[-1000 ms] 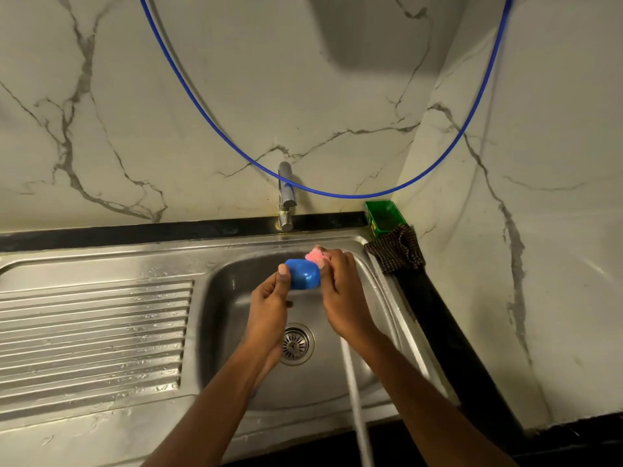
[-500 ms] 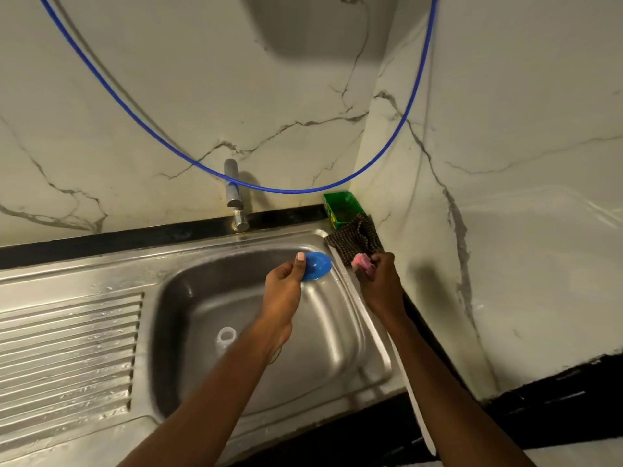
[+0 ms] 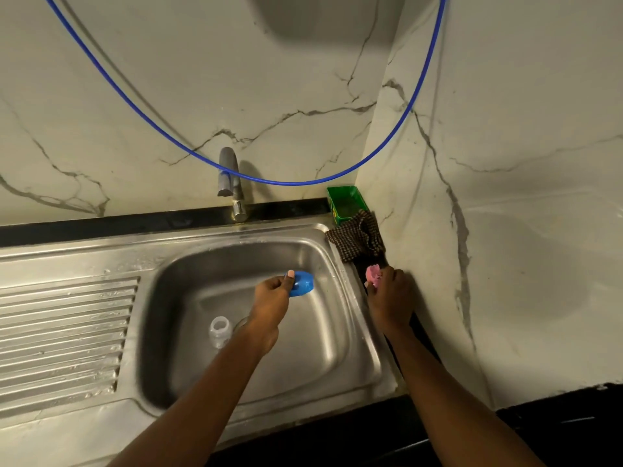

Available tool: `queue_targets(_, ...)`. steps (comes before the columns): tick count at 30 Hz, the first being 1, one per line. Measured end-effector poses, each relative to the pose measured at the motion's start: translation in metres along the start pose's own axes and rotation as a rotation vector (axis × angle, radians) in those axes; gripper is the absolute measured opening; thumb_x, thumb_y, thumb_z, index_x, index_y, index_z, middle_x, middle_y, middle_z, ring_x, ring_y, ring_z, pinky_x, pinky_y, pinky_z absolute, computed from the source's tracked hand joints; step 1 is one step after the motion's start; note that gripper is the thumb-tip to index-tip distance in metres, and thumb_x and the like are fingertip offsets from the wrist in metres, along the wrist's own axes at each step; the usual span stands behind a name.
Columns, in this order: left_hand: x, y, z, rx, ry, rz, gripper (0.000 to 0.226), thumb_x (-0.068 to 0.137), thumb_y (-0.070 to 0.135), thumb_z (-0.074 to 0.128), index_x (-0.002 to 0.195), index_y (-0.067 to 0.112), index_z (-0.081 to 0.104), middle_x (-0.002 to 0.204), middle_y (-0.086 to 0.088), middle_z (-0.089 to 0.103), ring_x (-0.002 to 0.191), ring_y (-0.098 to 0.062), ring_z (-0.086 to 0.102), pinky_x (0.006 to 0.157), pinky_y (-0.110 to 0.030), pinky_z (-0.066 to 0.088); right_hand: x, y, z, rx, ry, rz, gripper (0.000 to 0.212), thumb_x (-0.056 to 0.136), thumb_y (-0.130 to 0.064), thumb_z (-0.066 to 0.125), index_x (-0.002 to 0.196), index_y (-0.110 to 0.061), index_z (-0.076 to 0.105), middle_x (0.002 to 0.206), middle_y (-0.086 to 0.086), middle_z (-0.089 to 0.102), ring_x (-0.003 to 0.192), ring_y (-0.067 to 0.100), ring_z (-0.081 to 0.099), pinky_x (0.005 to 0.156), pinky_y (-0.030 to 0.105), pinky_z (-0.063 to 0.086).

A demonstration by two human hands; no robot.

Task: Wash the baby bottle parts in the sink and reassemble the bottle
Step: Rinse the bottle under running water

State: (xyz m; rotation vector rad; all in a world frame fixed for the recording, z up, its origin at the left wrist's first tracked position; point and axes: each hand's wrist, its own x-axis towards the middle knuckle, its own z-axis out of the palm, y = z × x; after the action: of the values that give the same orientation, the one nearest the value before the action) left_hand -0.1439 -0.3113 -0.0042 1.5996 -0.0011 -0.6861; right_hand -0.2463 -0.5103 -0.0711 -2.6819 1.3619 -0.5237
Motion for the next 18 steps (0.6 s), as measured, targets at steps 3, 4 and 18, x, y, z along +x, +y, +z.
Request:
queue_targets(3,0.003,-0.007,-0.009,0.034,0.048,0.011,0.031,0.100,0.030,0.052,0.109,0.004,0.067,0.096,-0.006,0.063,0.076,-0.009,0.052,0.081,-0.029,0.037,-0.004,-0.016,-0.010,0.035,0.087,-0.041,0.036,0.075,-0.029,0.072,0.101,-0.009,0.059,0.102,0.016,0.059,0.092,0.035,0.056,0.074,0.041,0.046)
queue_targets(4,0.004,-0.009,-0.012,0.034,0.066,0.015,0.032,0.099,0.029,0.052,0.110,0.003,0.067,0.096,-0.007,0.063,0.075,-0.010,0.052,0.081,-0.029,0.037,-0.007,-0.025,-0.011,0.110,0.099,-0.092,0.034,0.074,-0.027,0.073,0.101,-0.009,0.060,0.102,0.016,0.060,0.093,0.035,0.057,0.075,0.042,0.047)
queue_targets(18,0.036,-0.040,-0.081,0.191,-0.008,-0.047,0.037,0.099,0.037,0.051,0.110,0.006,0.069,0.093,-0.007,0.072,0.090,-0.020,0.068,0.091,-0.040,0.054,-0.064,-0.132,0.022,0.865,-0.590,-0.244,0.041,0.072,-0.024,0.078,0.108,-0.022,0.060,0.106,-0.008,0.063,0.094,0.002,0.058,0.071,0.013,0.046)
